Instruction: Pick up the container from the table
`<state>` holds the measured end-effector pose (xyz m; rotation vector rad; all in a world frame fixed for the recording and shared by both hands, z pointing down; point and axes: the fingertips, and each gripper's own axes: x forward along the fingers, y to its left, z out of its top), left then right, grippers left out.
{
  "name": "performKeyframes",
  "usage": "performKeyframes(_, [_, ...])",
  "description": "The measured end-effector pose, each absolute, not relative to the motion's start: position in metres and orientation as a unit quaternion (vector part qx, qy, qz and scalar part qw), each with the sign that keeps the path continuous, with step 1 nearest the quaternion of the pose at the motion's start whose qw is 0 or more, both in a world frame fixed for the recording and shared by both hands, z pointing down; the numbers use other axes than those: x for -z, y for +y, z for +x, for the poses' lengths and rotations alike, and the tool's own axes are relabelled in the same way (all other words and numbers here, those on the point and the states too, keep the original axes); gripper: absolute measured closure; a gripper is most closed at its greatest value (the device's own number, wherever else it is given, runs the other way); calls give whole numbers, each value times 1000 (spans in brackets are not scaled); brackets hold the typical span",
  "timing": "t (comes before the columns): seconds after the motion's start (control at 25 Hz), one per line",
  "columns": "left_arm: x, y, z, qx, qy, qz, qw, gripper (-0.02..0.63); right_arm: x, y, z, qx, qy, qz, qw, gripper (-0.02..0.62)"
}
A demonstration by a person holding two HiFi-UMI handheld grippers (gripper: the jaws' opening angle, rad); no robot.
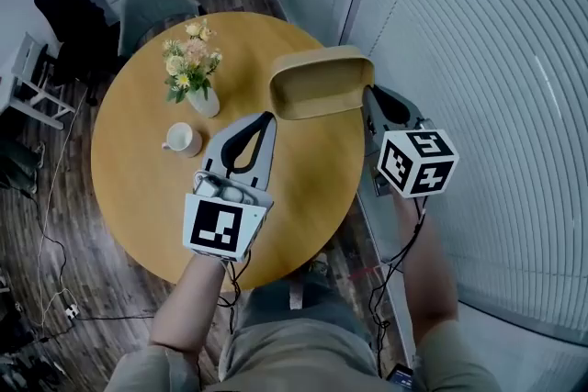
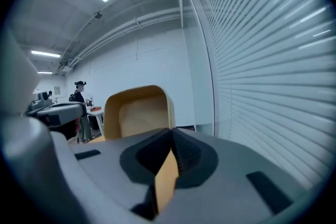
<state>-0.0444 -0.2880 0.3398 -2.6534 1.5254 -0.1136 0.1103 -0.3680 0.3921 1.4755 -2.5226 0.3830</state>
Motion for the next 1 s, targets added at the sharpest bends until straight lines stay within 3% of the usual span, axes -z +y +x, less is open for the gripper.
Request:
performKeyframes(0.44, [-268,-228,-48,7,495,-864,87,586,-292,-283,137,-73,-850,521,10,565])
performKeyframes(0.84, [-261,-181,-47,3,498,-858,129,586,-283,-225,148,-43,-843,536,12,565])
performKeyframes(1.0, [-277,-170,-40,16,479,-870,111,586,-282,-208,151,-27,-838,545,-5,565])
